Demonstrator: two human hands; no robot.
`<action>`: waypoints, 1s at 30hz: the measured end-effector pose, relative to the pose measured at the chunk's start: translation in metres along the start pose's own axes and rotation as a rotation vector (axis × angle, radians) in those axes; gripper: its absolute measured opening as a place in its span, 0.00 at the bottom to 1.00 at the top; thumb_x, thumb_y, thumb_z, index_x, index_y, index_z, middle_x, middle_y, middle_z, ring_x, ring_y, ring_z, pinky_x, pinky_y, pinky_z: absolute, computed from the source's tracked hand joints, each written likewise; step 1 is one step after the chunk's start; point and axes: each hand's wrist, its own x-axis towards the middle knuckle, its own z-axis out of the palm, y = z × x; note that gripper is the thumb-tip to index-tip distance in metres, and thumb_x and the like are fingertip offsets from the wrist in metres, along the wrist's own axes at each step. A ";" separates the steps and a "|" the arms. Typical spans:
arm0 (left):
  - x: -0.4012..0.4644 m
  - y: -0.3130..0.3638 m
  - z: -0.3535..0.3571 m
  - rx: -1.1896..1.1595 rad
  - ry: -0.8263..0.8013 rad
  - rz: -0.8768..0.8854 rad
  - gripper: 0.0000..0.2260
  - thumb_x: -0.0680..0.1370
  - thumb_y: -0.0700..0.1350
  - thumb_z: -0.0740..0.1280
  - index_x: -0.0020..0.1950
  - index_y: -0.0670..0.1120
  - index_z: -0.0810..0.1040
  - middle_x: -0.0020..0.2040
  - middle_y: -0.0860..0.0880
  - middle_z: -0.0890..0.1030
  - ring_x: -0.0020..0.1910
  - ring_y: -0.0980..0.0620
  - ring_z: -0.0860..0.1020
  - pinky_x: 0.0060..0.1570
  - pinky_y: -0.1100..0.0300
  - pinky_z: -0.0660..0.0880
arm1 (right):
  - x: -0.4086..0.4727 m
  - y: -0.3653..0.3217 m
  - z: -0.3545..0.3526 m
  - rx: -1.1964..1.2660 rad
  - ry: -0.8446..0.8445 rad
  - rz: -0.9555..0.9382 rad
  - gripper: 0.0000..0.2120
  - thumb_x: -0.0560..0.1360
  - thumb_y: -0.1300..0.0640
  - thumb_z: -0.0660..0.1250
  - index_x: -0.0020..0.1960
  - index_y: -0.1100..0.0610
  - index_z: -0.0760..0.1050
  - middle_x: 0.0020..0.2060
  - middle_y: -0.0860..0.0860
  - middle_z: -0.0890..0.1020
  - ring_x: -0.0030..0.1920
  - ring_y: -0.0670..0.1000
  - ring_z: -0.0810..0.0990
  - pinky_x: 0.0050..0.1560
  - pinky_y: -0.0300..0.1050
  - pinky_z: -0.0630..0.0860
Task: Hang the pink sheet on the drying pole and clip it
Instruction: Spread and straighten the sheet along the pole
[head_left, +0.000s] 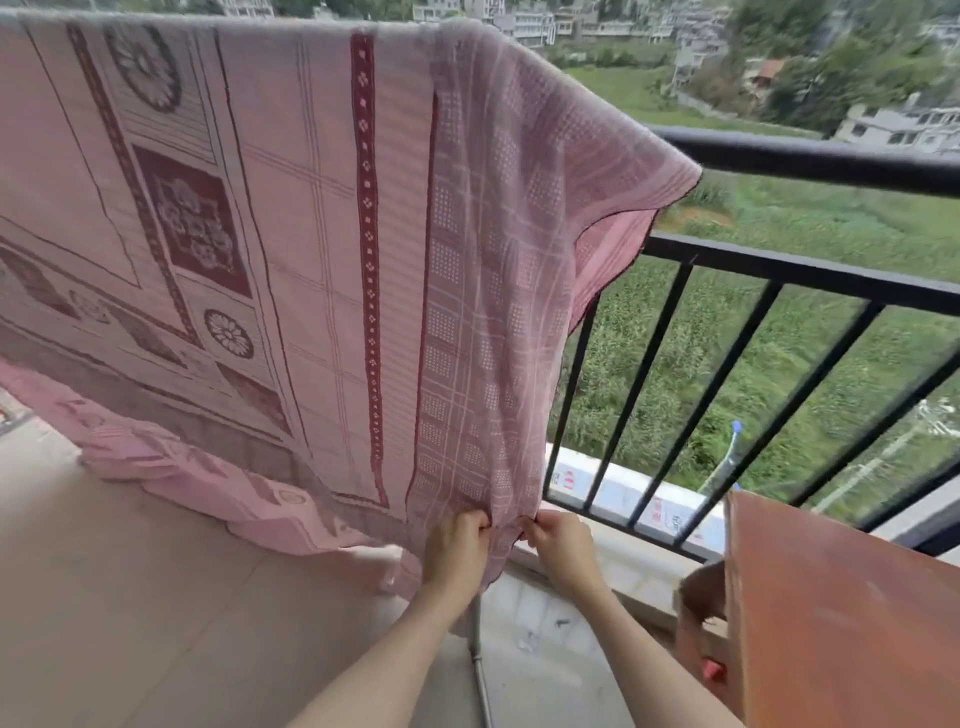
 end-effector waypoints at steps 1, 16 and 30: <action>0.001 -0.002 0.000 -0.010 -0.018 0.007 0.08 0.77 0.40 0.61 0.49 0.44 0.80 0.48 0.45 0.83 0.46 0.45 0.79 0.44 0.55 0.73 | 0.000 0.001 0.001 0.000 0.020 0.010 0.13 0.76 0.56 0.63 0.35 0.58 0.79 0.30 0.51 0.81 0.37 0.54 0.79 0.32 0.40 0.67; -0.050 -0.145 -0.084 0.219 -0.025 0.056 0.32 0.72 0.62 0.47 0.70 0.48 0.67 0.69 0.47 0.69 0.70 0.50 0.63 0.67 0.43 0.64 | -0.032 -0.098 0.064 -0.295 -0.380 -0.229 0.22 0.79 0.49 0.57 0.71 0.55 0.63 0.66 0.54 0.74 0.64 0.56 0.73 0.58 0.44 0.68; -0.072 -0.379 -0.333 0.116 0.287 -0.299 0.38 0.67 0.66 0.42 0.74 0.51 0.60 0.76 0.48 0.57 0.75 0.47 0.52 0.72 0.48 0.48 | -0.019 -0.359 0.279 -0.280 -0.361 -0.700 0.28 0.77 0.44 0.60 0.74 0.45 0.55 0.69 0.49 0.67 0.67 0.51 0.68 0.66 0.45 0.66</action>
